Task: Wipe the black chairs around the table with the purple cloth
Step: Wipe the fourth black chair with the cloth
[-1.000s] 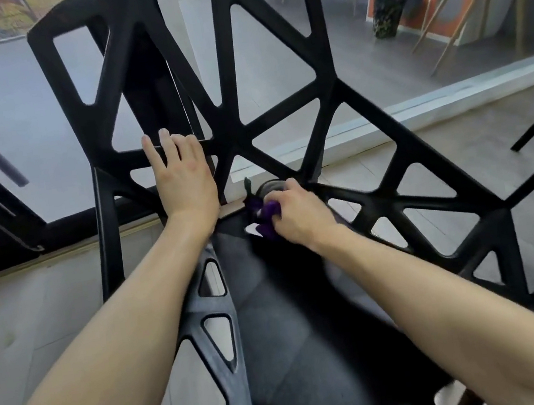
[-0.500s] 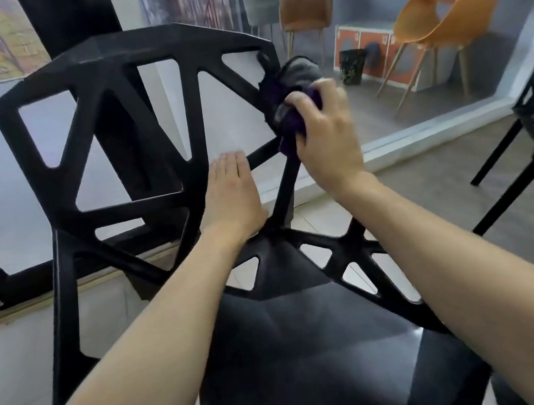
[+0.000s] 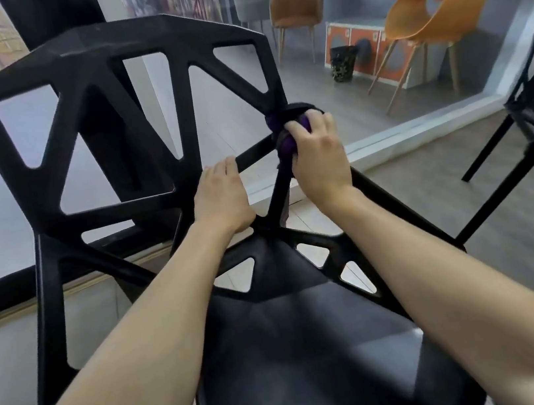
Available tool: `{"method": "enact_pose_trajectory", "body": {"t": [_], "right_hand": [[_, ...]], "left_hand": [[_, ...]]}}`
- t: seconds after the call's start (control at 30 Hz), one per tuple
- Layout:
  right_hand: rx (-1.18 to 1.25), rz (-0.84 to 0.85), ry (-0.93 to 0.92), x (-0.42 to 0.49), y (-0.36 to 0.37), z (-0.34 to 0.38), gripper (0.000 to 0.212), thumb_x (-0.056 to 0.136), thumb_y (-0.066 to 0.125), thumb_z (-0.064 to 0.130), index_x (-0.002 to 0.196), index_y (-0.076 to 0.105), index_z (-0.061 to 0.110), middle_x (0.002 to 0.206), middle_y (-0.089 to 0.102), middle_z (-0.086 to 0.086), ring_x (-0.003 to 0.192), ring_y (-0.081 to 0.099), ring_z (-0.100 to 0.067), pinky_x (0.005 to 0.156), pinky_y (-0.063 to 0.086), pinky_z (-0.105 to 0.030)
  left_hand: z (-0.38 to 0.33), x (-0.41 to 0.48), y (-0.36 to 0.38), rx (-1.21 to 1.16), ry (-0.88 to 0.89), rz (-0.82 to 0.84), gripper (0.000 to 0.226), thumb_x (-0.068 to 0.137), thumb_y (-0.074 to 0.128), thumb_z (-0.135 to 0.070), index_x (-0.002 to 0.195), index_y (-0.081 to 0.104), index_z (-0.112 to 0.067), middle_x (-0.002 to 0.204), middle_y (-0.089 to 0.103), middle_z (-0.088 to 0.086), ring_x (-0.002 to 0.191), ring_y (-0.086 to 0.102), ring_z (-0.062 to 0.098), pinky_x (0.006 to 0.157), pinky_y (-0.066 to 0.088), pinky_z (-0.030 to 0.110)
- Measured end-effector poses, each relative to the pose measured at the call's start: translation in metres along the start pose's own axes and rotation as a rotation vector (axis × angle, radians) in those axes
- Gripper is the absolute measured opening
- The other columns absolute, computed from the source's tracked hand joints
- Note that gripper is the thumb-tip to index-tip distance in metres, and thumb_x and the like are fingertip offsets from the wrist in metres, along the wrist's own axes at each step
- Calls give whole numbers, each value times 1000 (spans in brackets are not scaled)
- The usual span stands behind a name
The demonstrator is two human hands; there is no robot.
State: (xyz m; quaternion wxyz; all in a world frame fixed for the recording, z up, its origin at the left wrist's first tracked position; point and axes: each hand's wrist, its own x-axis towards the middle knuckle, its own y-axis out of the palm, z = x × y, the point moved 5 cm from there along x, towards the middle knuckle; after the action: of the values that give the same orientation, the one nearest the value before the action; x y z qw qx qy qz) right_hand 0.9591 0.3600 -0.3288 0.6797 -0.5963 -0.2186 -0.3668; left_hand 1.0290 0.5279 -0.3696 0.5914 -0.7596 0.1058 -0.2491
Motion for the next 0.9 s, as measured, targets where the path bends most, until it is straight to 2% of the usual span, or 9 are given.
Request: {"method": "enact_pose_trajectory", "body": {"t": [0.1, 0.17, 0.23, 0.33, 0.43, 0.53, 0.63, 0.77, 0.9], "right_hand": [[-37, 267, -95, -53, 47, 7, 31, 84, 63, -3, 113, 73, 6, 125, 56, -25, 116, 52, -47, 95, 55, -58], [35, 487, -148, -101, 67, 13, 37, 87, 63, 5, 122, 73, 13, 134, 54, -19, 123, 49, -42, 101, 54, -55], [58, 558, -187, -113, 62, 17, 37, 90, 65, 9, 124, 75, 16, 131, 59, -14, 122, 50, -36, 98, 56, -49], [-30, 254, -297, -73, 23, 19, 19, 82, 71, 7, 98, 80, 12, 107, 67, -12, 100, 57, -35, 78, 55, -47], [-204, 22, -413, -24, -13, 9, 25, 84, 59, 7, 103, 75, 13, 115, 65, -15, 110, 55, -40, 85, 47, -49], [-352, 184, -434, -8, -4, -9, 37, 89, 51, 12, 118, 74, 16, 132, 60, -15, 132, 46, -46, 98, 44, -55], [-334, 292, -368, -29, -6, -36, 46, 87, 40, 18, 121, 71, 17, 140, 54, -16, 127, 46, -48, 91, 50, -58], [-271, 296, -250, -98, -52, -83, 40, 82, 56, 21, 119, 72, 20, 143, 50, -16, 119, 45, -45, 82, 51, -52], [-303, 309, -221, -74, -29, -76, 36, 85, 65, 32, 117, 73, 20, 155, 41, -25, 125, 44, -51, 94, 49, -60]], "left_hand": [[-1, 2, -1, 30, -2, -5, 94, 78, 78, -17, 159, 32, -6, 147, 51, 11, 135, 46, 31, 122, 35, 39], [-1, 3, 0, 54, 15, -14, 93, 78, 79, -21, 157, 33, -5, 147, 51, 12, 135, 46, 32, 124, 33, 39], [-2, 2, 2, 75, 23, -33, 96, 77, 80, -31, 156, 33, -4, 145, 52, 14, 134, 47, 33, 123, 33, 40], [-10, 5, 8, 151, 9, -25, 112, 76, 73, -52, 163, 19, -5, 144, 50, 20, 135, 45, 39, 127, 27, 46], [-22, 11, 14, 263, -34, 9, 129, 75, 67, -68, 169, -6, -16, 145, 44, 30, 138, 42, 46, 130, 17, 55], [-27, 18, 19, 259, -74, 23, 130, 74, 68, -69, 168, -6, -19, 146, 41, 34, 138, 41, 50, 129, 17, 59], [-24, 24, 22, 272, -67, -26, 128, 74, 68, -74, 167, -1, -19, 143, 44, 34, 134, 45, 50, 129, 18, 60], [-27, 20, 27, 312, -66, -45, 134, 68, 74, -70, 165, 0, -16, 142, 44, 35, 133, 45, 52, 128, 18, 62], [-30, 20, 24, 294, -106, -28, 132, 66, 76, -58, 165, 0, -14, 143, 42, 37, 135, 43, 55, 129, 15, 64]]}}
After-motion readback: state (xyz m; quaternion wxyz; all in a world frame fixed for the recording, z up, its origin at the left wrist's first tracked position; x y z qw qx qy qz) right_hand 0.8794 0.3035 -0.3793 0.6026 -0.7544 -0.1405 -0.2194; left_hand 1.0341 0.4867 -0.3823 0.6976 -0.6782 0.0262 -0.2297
